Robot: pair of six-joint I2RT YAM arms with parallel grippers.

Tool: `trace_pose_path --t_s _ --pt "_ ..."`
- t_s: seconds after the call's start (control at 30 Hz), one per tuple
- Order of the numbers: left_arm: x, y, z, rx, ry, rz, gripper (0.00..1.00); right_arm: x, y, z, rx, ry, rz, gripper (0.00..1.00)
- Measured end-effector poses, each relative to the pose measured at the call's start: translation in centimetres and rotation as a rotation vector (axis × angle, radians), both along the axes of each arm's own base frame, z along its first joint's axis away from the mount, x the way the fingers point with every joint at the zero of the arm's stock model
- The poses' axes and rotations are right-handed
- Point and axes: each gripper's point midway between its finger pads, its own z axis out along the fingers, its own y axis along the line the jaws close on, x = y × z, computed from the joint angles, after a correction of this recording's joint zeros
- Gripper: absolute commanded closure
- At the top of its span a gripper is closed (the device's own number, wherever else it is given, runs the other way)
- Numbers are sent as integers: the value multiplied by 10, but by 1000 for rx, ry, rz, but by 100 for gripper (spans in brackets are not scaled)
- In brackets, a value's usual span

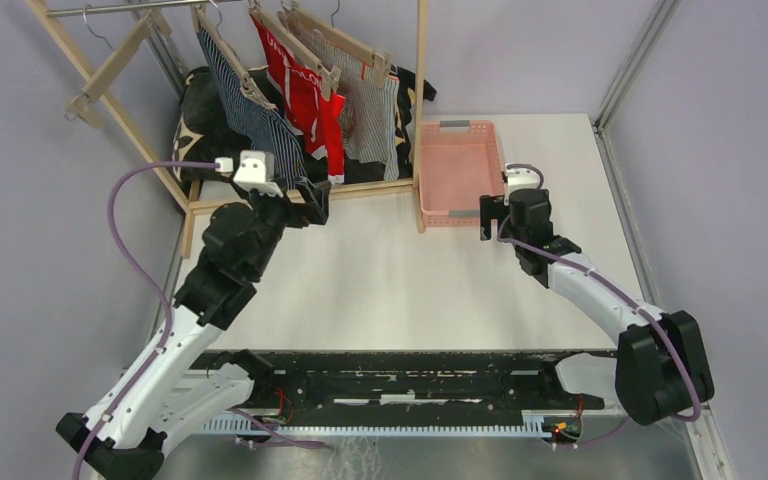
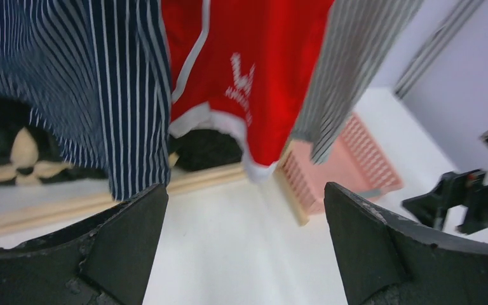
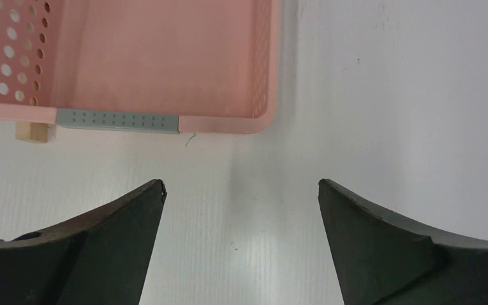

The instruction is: Remove the underwear clipped to the hanger

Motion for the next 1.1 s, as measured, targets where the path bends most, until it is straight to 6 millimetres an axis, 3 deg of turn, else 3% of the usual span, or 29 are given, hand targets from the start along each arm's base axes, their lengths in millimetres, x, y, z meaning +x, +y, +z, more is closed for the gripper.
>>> trace_pose_path --t_s 0.17,0.33,0.53,0.6,0.63,0.83,0.97,1.1 --pt "-7 -15 60 -55 -78 -93 1 -4 -1 31 34 -107 4 0" --pt "9 -23 104 -57 -96 -89 1 -6 1 49 60 -166 20 0" --pt "33 -11 151 -13 -132 34 1 -7 6 55 78 -183 44 0" --pt "38 -6 173 4 -149 71 1 -8 7 58 85 -190 52 0" --pt "36 0 195 7 -172 93 1 -8 9 60 88 -194 57 0" --pt "54 5 221 64 -156 165 1 -10 13 62 98 -198 79 0" --pt "71 31 232 97 -129 217 0 -10 15 62 101 -197 86 0" --pt "101 101 223 88 -66 325 3 -11 18 62 104 -196 97 0"
